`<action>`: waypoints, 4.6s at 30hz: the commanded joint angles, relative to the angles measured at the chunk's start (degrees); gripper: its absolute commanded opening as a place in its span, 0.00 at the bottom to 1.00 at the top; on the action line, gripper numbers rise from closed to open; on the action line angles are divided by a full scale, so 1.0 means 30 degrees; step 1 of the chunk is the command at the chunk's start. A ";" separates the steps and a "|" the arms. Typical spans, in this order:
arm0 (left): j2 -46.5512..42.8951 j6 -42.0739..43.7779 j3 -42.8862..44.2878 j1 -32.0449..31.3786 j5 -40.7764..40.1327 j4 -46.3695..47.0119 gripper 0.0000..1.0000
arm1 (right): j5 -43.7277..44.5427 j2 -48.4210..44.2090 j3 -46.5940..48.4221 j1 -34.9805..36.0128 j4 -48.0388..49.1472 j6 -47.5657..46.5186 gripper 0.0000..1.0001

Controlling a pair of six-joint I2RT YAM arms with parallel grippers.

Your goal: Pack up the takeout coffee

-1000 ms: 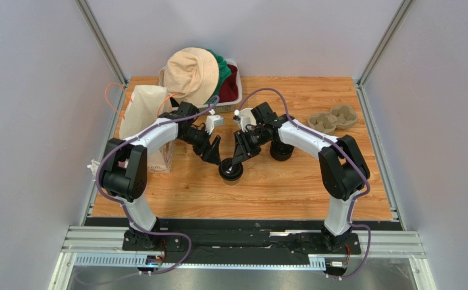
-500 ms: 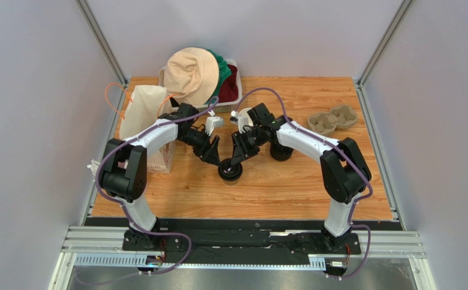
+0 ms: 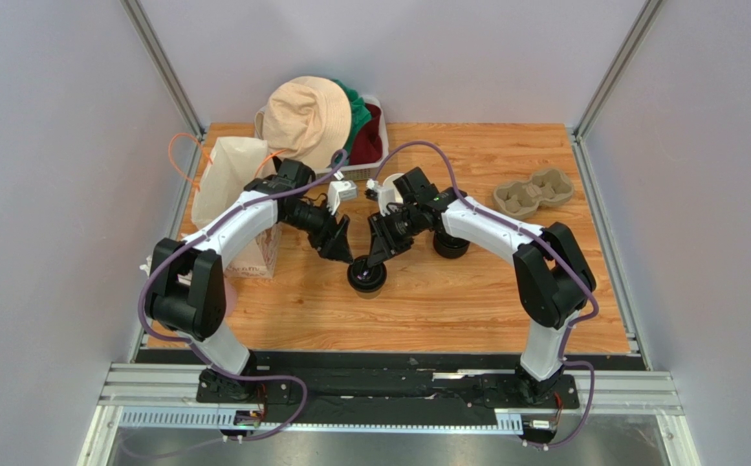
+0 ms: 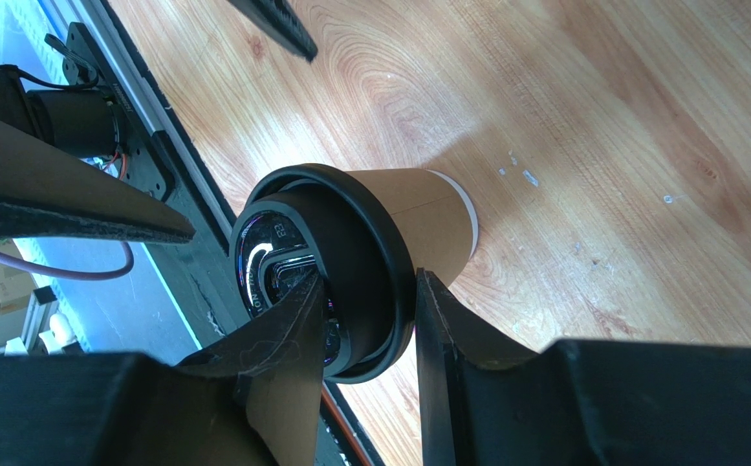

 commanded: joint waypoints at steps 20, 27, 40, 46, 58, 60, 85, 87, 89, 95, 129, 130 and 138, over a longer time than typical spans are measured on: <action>-0.0292 0.2308 -0.1192 -0.0081 0.2017 -0.0785 0.76 | 0.0550 -0.2602 0.1723 -0.0517 -0.2887 -0.4024 0.68; 0.0380 0.2016 -0.0579 -0.0052 0.2368 -0.0052 0.76 | -0.0031 -0.4892 -0.0445 -0.0459 -0.3500 -0.6162 0.70; 0.2285 0.1546 0.1356 -0.0023 0.3978 0.1003 0.75 | -0.3407 -0.4837 -0.2498 0.2587 -0.4237 -0.9536 0.80; 0.2725 0.1868 0.1474 -0.0023 0.4887 0.0857 0.74 | -0.1884 -0.4514 -0.2907 0.3613 -0.2157 -0.8832 0.81; 0.3283 0.3508 0.1445 -0.0023 0.5767 -0.1046 0.73 | 0.1572 -0.4161 -0.3258 0.4230 -0.0544 -0.8626 0.81; 0.3107 0.3860 0.1182 -0.0023 0.5679 -0.1368 0.73 | 0.2100 -0.4453 -0.3376 0.4200 -0.0544 -0.8859 0.82; 0.1554 0.4857 -0.0782 -0.0023 0.4917 -0.2601 0.72 | 0.5819 -0.3869 -0.2907 0.2237 0.1593 -0.7280 0.82; 0.1495 0.4828 -0.0811 -0.0023 0.4946 -0.2630 0.73 | 0.6636 -0.3722 -0.2820 0.2208 0.1915 -0.6958 0.82; 0.1437 0.4799 -0.0811 -0.0023 0.4947 -0.2659 0.73 | 0.7109 -0.3430 -0.2557 0.2208 0.2005 -0.6781 0.82; 0.1378 0.5090 -0.0811 -0.0023 0.5005 -0.3039 0.72 | 0.8721 -0.3312 -0.2294 0.1915 0.2445 -0.6605 0.82; -0.0088 -0.0123 -0.0724 0.1355 0.0055 0.1529 0.73 | 0.0199 -0.0709 0.2951 -0.1454 -0.0808 -0.1977 0.80; 0.0058 -0.0123 -0.0724 0.1354 -0.0004 0.1559 0.72 | 0.0052 -0.0559 0.2923 -0.1454 -0.0807 -0.1802 0.80; 0.0997 -0.0592 -0.0021 0.1062 -0.0180 0.1940 0.73 | -0.0360 0.0145 0.2279 -0.1425 -0.0280 -0.1273 0.77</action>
